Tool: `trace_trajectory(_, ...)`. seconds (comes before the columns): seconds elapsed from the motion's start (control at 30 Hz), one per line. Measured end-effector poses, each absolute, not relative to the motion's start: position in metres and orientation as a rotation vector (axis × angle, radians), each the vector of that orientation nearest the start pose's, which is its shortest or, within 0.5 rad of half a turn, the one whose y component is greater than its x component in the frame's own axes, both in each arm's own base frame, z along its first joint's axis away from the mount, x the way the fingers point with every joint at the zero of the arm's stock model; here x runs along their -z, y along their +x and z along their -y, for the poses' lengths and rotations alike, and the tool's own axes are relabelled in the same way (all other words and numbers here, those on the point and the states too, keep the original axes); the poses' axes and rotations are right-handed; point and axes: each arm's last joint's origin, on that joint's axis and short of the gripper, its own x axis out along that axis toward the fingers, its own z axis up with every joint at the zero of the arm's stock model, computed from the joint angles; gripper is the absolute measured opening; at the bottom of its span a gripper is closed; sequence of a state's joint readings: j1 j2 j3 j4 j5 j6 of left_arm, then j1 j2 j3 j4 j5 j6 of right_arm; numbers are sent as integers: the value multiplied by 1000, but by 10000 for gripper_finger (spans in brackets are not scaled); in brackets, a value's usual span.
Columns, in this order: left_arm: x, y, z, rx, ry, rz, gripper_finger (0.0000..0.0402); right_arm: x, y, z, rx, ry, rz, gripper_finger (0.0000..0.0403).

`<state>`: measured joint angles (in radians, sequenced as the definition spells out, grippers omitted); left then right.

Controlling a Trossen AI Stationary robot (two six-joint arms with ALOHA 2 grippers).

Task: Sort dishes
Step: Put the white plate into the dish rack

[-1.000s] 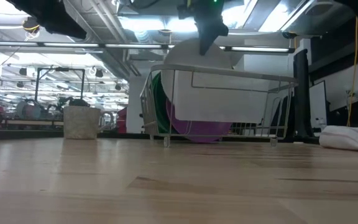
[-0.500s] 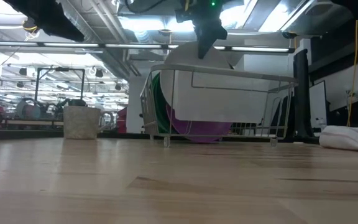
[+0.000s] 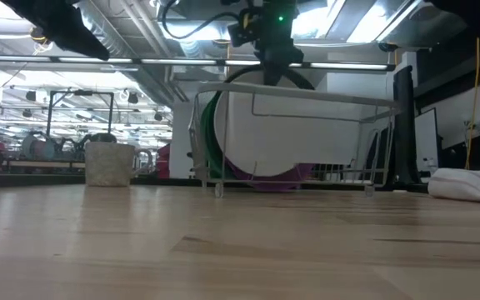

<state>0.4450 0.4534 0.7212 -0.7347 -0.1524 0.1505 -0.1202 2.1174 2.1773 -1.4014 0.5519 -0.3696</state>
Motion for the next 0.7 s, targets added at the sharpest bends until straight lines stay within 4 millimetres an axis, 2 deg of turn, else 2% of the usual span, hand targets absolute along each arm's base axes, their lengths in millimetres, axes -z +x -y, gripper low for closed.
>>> trace_trajectory(0.7, -297, 78, -42, -552, 52, -527, 159, -311, 411, 63, 365, -483, -1451, 46)
